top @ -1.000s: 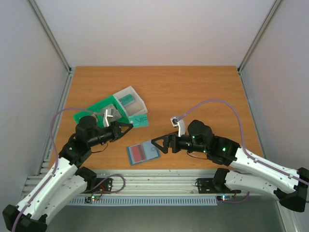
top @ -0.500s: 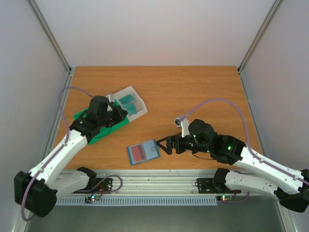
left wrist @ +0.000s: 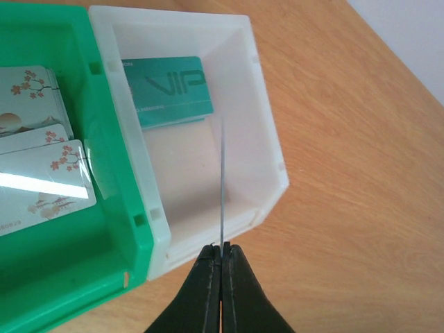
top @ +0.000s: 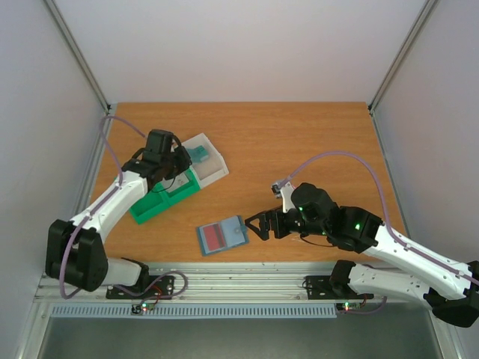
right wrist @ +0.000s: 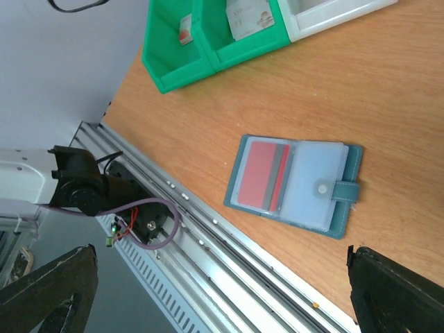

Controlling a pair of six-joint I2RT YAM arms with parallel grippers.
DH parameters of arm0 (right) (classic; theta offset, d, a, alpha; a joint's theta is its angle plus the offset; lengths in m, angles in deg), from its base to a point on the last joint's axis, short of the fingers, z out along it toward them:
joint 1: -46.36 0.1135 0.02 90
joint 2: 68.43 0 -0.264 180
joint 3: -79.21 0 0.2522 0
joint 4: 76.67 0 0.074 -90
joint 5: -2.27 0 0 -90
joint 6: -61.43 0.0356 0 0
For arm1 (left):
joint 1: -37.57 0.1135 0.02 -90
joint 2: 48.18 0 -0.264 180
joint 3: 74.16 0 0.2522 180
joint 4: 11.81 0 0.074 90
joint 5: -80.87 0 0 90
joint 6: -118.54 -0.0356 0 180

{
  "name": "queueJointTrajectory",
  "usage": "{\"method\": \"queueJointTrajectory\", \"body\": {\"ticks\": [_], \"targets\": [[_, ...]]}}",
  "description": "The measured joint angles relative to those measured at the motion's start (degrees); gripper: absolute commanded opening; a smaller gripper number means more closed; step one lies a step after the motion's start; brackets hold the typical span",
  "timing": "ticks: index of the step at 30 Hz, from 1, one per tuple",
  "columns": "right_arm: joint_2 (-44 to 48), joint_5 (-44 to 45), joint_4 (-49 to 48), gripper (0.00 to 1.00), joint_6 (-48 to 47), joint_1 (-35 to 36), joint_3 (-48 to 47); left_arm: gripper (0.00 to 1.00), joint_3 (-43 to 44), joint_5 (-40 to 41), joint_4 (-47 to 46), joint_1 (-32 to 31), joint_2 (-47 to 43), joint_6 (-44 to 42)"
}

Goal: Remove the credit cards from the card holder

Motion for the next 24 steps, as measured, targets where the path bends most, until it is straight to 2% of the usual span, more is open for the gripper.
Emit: {"method": "queueJointTrajectory", "body": {"ticks": [9,24], "targets": [[0.0,0.0,0.3,0.98,0.0,0.0,-0.2,0.0,0.8,3.1,-4.2,0.7,9.1,3.1],[-2.5,0.0,0.8,0.98,0.0,0.0,-1.1,0.02,9.2,4.5,-6.9,1.3,19.1,5.4]]}}
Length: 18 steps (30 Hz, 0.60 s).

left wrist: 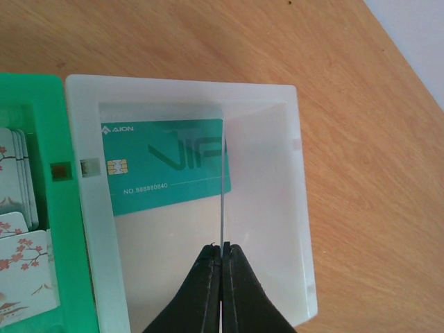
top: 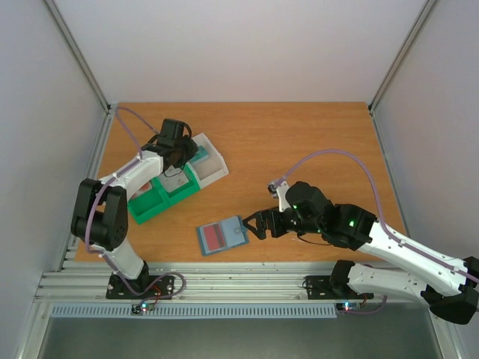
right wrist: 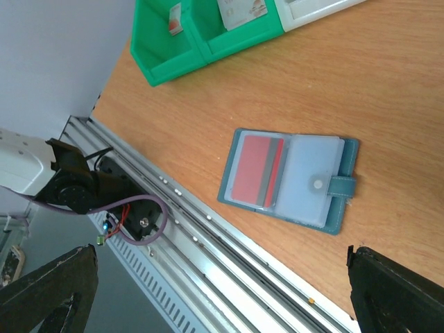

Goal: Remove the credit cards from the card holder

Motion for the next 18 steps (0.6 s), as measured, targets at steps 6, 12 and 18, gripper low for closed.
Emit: {"method": "queueJointTrajectory", "body": {"ticks": [6,12,18], "targets": [[-1.0,0.2,0.0,0.98,-0.4,0.0,-0.1,0.03,1.2,0.3,0.0,0.4,3.4,0.8],[-1.4,0.9,0.0,0.99,-1.1,0.0,-0.1,0.06,1.7,0.4,0.1,0.7,5.5,0.8],[-2.1,1.2,0.1,0.98,-1.4,0.0,-0.2,0.1,4.0,1.5,0.5,1.0,6.8,0.4]]}}
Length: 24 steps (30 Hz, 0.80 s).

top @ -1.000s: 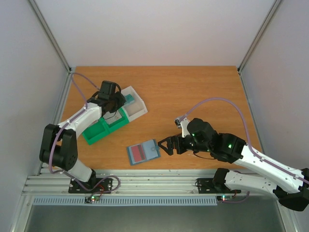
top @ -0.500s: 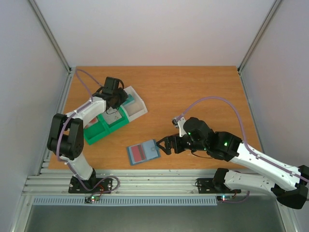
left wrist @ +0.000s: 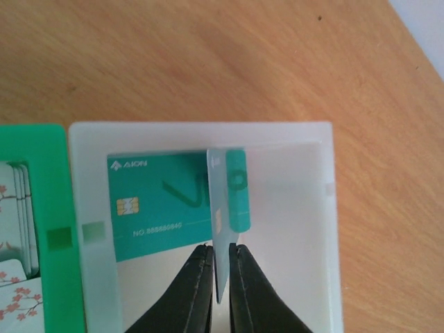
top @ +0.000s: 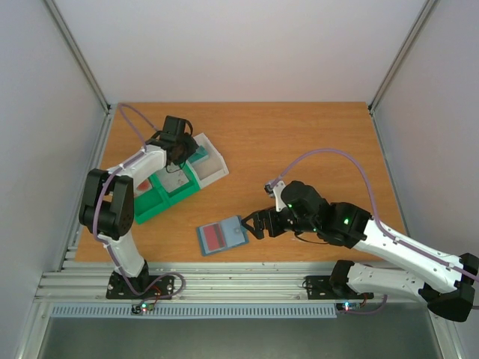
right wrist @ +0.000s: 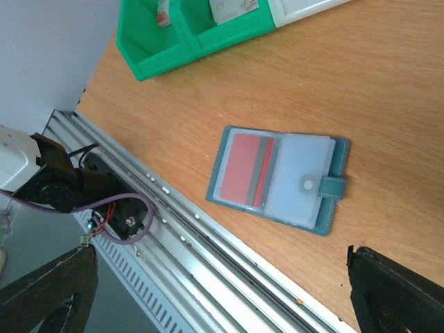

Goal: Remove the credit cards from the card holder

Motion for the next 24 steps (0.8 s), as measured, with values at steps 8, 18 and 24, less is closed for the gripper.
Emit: {"method": "queueJointTrajectory", "body": {"ticks": [8,18,24], "targets": [[-0.1,0.9,0.5,0.98,-0.8,0.0,-0.7,0.14,1.6,1.3,0.3,0.0,0.0,-1.2],[-0.1,1.4,1.8,0.98,-0.8,0.0,-0.7,0.28,1.6,1.2,1.6,0.0,1.1,-1.6],[-0.1,1.9,2.5,0.99,-0.8,0.0,-0.6,0.4,2.2,1.3,3.4,0.0,1.0,-3.0]]}}
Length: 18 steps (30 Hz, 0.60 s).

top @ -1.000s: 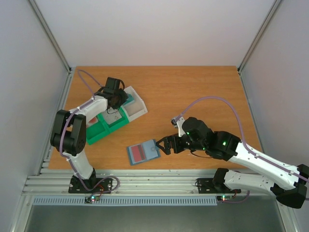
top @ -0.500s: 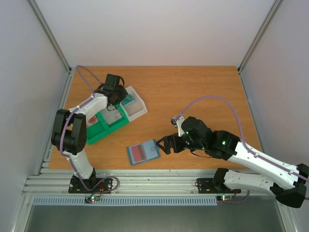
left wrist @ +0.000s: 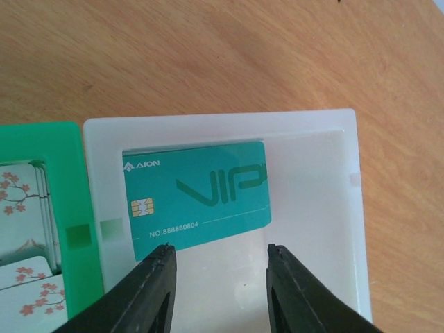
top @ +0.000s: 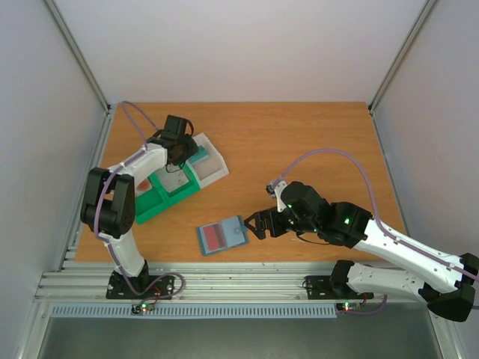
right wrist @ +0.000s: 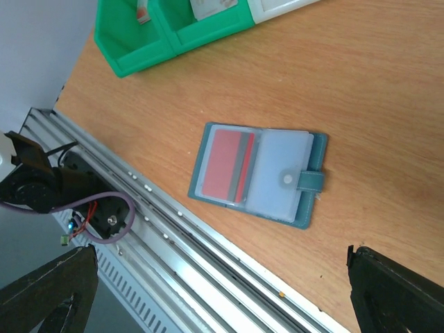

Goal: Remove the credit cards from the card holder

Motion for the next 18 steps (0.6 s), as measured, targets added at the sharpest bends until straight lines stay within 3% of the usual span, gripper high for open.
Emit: {"method": "queueJointTrajectory", "body": {"ticks": [7,18], "targets": [[0.9,1.7,0.9,0.98,1.9,0.0,0.0,0.51,0.0,-1.5,2.6,0.0,-3.2,-1.3],[2.1,5.1,4.4,0.98,3.8,0.0,0.0,0.65,-4.4,-9.2,8.2,0.0,-22.3,-5.3]]}}
